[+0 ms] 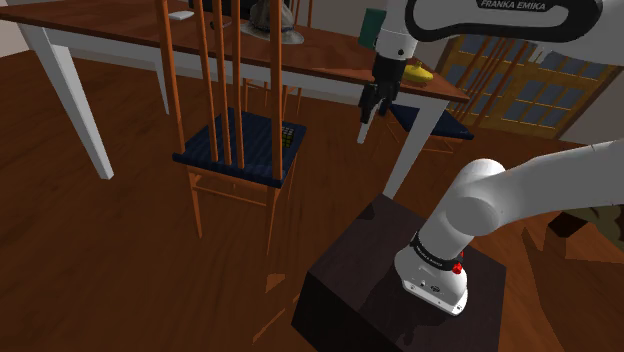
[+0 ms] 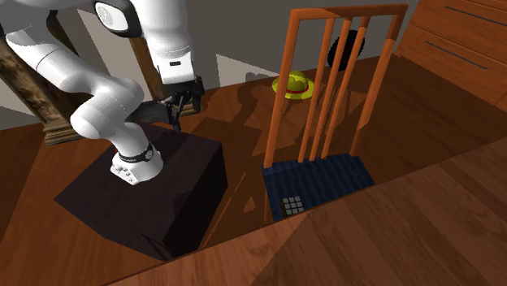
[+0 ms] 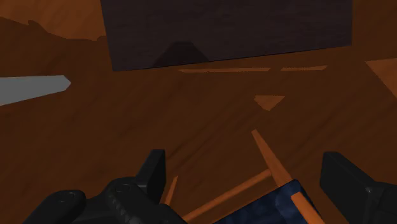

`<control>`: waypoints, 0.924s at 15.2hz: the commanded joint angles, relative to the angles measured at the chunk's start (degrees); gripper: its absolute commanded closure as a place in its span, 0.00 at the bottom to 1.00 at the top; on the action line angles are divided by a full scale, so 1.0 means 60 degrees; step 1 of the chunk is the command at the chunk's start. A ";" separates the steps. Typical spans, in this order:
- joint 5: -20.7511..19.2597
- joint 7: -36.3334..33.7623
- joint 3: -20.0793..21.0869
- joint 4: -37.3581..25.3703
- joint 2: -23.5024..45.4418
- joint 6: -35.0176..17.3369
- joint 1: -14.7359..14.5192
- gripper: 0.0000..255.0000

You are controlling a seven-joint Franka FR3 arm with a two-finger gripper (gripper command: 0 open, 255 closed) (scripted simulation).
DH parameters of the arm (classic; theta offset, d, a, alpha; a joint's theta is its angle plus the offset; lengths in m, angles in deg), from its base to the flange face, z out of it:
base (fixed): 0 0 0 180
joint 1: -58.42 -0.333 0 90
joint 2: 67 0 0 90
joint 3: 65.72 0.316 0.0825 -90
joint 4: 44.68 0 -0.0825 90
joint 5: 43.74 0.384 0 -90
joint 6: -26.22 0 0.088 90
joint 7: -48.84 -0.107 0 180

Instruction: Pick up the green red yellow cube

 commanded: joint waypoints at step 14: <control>-0.0006 0.0905 -0.0511 -0.1436 0.4592 -0.3451 -0.0138 0.00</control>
